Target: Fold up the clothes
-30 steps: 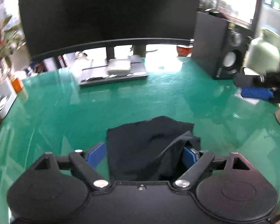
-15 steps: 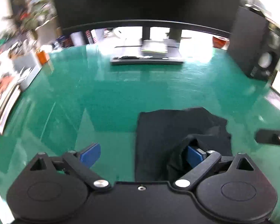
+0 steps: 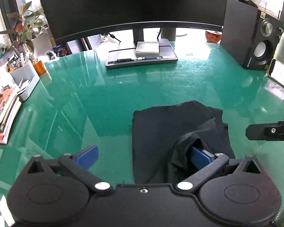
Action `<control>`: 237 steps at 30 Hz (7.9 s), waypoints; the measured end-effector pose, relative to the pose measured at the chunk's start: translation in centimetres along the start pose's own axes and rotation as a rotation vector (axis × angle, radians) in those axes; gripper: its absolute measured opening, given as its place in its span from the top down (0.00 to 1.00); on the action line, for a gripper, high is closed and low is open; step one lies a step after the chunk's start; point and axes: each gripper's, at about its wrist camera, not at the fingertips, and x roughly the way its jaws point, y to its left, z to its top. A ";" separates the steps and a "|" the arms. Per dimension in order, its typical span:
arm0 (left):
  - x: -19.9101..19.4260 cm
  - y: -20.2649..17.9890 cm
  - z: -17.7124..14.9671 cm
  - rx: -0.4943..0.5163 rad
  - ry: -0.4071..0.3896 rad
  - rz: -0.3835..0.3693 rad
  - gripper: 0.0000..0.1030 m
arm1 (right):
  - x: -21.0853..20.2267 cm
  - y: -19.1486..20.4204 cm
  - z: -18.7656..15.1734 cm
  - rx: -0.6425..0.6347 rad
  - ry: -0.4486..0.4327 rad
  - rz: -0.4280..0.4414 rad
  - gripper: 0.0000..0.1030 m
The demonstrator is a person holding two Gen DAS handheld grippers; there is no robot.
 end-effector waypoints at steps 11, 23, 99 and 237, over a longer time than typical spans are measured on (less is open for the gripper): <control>-0.4 3.3 -1.0 0.066 -0.015 -0.086 0.01 | 0.9 3.3 -1.1 0.045 -0.025 -0.127 0.03; 0.6 5.3 -4.2 0.154 0.010 -0.209 0.01 | 1.6 6.9 -5.9 0.109 -0.024 -0.254 0.03; 0.7 -2.6 1.0 0.068 -0.101 0.065 0.87 | 2.0 1.3 -2.5 -0.351 0.037 -0.184 0.78; 3.4 6.4 -2.2 -0.265 0.072 -0.335 0.61 | -7.1 -15.2 -1.7 0.273 -0.253 0.140 0.18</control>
